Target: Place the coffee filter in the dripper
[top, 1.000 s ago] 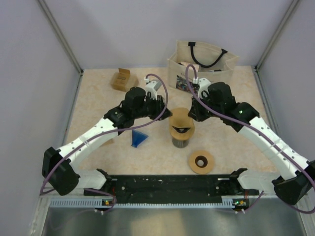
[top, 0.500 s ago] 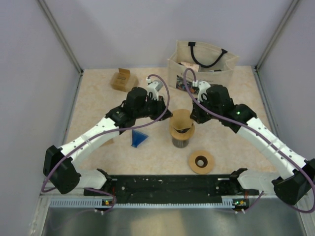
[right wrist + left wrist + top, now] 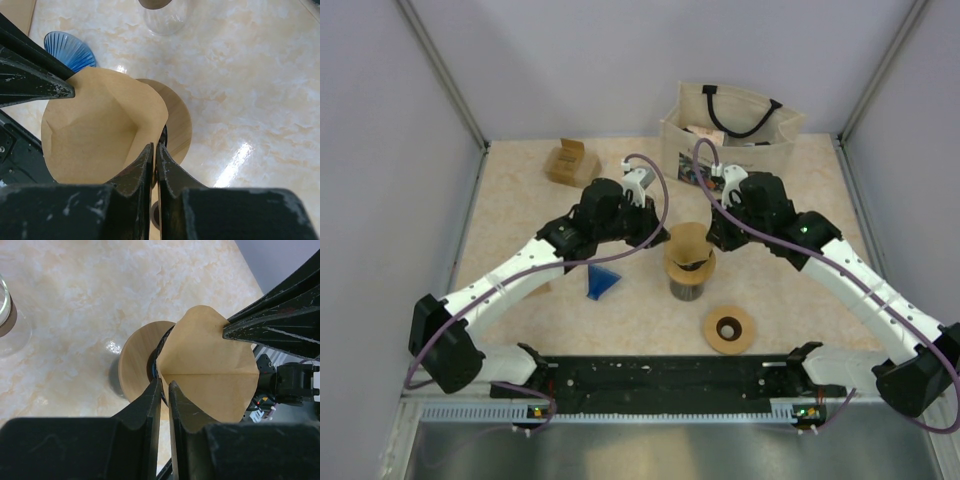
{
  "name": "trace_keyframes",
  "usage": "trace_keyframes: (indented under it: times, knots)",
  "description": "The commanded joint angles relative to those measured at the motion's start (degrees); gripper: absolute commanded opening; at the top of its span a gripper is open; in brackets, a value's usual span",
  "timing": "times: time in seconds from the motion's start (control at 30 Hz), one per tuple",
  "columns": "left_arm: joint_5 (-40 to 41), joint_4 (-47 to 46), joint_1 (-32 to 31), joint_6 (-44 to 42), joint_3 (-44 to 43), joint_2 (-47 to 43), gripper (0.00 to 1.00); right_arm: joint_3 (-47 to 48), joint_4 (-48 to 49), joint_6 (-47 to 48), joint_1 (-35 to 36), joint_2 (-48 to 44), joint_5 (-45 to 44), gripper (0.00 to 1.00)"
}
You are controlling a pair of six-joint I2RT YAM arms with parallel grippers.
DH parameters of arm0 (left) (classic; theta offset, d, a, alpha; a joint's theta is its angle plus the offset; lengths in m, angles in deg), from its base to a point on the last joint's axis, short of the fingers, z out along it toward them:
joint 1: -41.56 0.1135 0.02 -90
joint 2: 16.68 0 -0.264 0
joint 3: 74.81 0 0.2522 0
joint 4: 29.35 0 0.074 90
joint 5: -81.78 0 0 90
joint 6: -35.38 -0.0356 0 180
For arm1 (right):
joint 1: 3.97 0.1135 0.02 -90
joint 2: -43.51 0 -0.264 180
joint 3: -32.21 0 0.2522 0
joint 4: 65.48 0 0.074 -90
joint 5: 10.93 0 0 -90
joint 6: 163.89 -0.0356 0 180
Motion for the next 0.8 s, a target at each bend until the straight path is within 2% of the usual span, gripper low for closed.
trace_keyframes:
  times: [0.0, 0.37, 0.47, 0.77]
  knots:
    - [1.41, 0.17, -0.9, -1.83, -3.29, 1.18, 0.17, -1.08, 2.5, 1.34, -0.49, -0.07, 0.55, 0.06]
    - [3.35, 1.58, -1.52, -2.44, -3.56, 1.27, 0.16, -1.7, 2.68, 1.17, -0.57, -0.25, -0.07, 0.06]
    - [3.26, 1.58, -1.61, -2.62, -3.91, 1.36, 0.17, -1.26, 2.94, 0.99, -0.49, -0.42, 0.37, 0.09]
    - [1.68, 1.06, -1.7, -3.41, -5.67, -0.13, 0.33, 2.35, 3.82, -1.82, -0.49, -1.3, 0.72, 0.26]
